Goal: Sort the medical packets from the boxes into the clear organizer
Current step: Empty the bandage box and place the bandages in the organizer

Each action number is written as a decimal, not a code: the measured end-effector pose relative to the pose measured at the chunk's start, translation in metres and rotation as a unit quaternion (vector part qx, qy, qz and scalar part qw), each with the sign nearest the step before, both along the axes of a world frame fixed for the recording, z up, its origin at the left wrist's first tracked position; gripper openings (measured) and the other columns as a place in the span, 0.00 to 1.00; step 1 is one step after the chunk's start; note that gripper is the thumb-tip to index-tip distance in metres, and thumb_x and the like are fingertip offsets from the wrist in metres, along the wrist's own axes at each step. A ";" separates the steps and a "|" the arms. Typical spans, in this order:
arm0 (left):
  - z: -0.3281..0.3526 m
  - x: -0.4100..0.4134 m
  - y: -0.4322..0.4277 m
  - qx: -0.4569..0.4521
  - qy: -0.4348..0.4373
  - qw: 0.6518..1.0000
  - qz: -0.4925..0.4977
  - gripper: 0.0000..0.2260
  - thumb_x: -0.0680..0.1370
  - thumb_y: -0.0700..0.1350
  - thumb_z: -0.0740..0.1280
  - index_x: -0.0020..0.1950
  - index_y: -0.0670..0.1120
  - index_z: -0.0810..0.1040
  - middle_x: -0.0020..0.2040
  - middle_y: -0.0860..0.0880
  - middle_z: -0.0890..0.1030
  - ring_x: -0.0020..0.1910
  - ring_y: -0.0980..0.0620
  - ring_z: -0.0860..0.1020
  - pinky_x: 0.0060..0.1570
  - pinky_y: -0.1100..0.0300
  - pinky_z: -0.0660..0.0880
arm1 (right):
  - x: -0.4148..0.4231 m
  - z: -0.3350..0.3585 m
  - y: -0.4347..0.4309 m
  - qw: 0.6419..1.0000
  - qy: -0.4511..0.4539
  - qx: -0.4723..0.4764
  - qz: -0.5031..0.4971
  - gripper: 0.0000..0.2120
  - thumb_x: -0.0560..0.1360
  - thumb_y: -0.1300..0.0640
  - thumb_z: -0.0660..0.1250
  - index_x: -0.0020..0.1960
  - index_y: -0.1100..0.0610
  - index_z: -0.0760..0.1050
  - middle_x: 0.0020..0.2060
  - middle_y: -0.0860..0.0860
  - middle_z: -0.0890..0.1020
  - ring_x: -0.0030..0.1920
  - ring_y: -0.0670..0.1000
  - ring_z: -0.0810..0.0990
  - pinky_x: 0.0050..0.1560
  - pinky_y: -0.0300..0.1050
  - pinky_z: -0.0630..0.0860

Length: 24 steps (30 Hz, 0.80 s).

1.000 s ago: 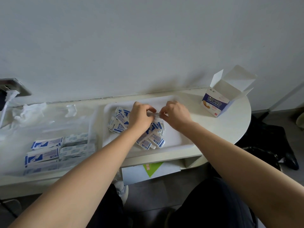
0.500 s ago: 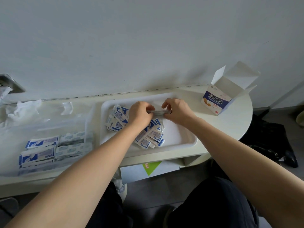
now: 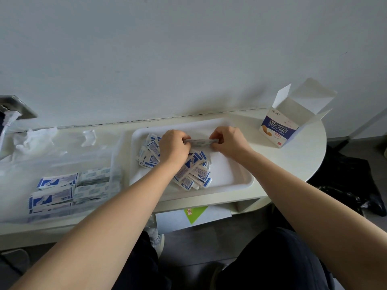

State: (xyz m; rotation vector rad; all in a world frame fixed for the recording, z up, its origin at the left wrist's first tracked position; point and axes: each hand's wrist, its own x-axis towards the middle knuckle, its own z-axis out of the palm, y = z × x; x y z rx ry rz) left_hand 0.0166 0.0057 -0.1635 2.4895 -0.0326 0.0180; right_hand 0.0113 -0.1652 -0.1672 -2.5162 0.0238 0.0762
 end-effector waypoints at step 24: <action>0.107 -0.037 0.151 0.069 -0.074 0.995 0.016 0.08 0.75 0.43 0.68 0.51 0.50 0.85 0.50 0.51 0.85 0.50 0.51 0.81 0.45 0.64 0.69 | -0.017 0.070 0.136 0.930 -0.061 0.357 0.066 0.05 0.71 0.67 0.72 0.47 0.64 0.82 0.32 0.56 0.82 0.29 0.46 0.79 0.32 0.36 0.75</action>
